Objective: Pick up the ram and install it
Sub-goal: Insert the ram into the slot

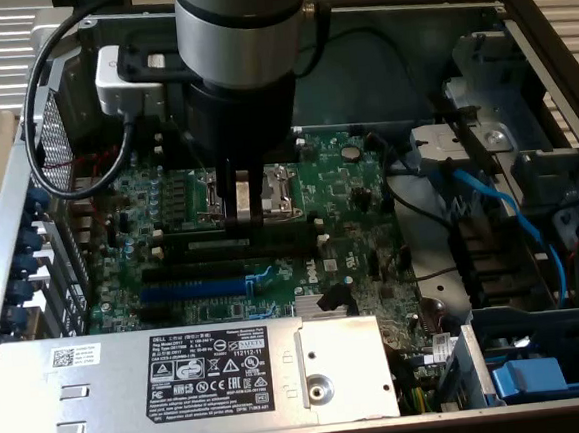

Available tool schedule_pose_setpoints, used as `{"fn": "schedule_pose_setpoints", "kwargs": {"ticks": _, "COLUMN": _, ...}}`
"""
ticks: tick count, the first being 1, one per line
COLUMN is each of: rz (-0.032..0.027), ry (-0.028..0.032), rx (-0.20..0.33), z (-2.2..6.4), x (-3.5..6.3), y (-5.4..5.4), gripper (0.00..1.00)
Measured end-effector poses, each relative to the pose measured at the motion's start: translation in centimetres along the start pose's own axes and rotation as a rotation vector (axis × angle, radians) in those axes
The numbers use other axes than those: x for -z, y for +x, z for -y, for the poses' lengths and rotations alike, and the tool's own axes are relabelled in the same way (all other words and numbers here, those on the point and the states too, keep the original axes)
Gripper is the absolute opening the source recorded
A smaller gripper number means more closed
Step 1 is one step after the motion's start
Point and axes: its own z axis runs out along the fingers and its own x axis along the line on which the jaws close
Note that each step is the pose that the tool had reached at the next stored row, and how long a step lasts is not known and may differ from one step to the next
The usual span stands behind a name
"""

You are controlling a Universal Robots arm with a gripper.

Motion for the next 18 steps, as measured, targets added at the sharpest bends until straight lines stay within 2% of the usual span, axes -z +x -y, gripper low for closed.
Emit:
{"fn": "schedule_pose_setpoints", "kwargs": {"ticks": 14, "rz": 0.0001, "ry": 0.0000, "rx": 0.000, "z": 0.00, "x": -0.11, "y": 0.00, "gripper": 0.12}}
{"fn": "schedule_pose_setpoints", "kwargs": {"ticks": 15, "rz": 0.0001, "ry": 0.0000, "rx": 0.000, "z": 0.00, "x": -0.10, "y": 0.00, "gripper": 0.14}}
{"fn": "schedule_pose_setpoints", "kwargs": {"ticks": 16, "rz": 0.0001, "ry": 0.0000, "rx": 0.000, "z": 0.01, "x": -0.10, "y": 0.00, "gripper": 0.20}}
{"fn": "schedule_pose_setpoints", "kwargs": {"ticks": 17, "rz": 0.0000, "ry": 0.0000, "rx": 0.000, "z": 0.00, "x": -0.10, "y": 0.00, "gripper": 0.20}}
{"fn": "schedule_pose_setpoints", "kwargs": {"ticks": 18, "rz": 0.0000, "ry": 0.0000, "rx": 0.000, "z": 0.01, "x": -0.10, "y": 0.00, "gripper": 0.27}}
